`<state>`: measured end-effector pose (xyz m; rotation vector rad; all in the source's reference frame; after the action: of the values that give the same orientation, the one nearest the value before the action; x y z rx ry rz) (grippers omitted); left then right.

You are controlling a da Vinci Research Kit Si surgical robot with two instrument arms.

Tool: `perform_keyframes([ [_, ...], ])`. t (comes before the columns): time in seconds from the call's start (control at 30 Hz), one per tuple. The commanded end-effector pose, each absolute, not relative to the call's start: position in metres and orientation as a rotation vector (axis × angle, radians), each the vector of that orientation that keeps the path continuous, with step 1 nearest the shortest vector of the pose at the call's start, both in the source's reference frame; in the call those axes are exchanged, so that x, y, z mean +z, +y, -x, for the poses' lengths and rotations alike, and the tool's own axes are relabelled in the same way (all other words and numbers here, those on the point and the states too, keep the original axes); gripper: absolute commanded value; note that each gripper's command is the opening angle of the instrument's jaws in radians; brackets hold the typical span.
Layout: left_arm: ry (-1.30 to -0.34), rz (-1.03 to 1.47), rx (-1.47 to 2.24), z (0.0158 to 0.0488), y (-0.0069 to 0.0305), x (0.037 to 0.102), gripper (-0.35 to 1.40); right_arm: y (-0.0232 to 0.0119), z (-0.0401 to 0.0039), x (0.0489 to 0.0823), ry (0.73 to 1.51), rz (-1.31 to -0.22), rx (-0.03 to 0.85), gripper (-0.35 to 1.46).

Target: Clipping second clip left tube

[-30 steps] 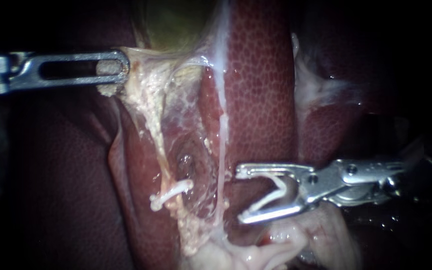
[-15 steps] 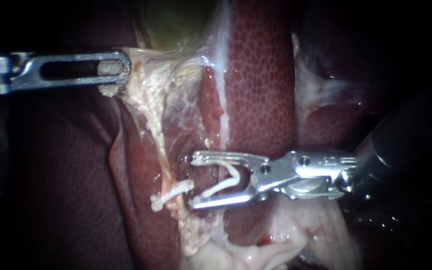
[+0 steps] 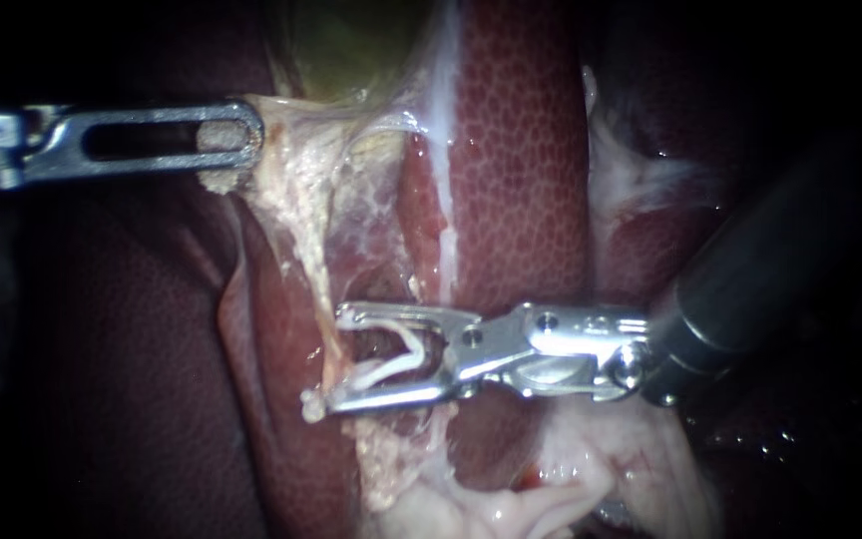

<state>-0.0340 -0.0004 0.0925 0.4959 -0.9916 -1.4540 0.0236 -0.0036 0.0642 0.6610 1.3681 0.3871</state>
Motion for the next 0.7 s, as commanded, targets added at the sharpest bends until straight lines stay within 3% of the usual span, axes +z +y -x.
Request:
perform_keyframes([
  [0.03, -0.992, -0.496, -1.454, 0.0340, -0.0004, 0.0925, -0.35, -0.0038, -0.0238, 0.0644, 1.367, -0.665, 0.389, 0.60],
  [0.7, -0.991, -0.496, -1.454, 0.0341, -0.0005, 0.0925, -0.35, -0.0056, -0.0264, 0.0643, 1.377, -0.794, 0.334, 0.60],
])
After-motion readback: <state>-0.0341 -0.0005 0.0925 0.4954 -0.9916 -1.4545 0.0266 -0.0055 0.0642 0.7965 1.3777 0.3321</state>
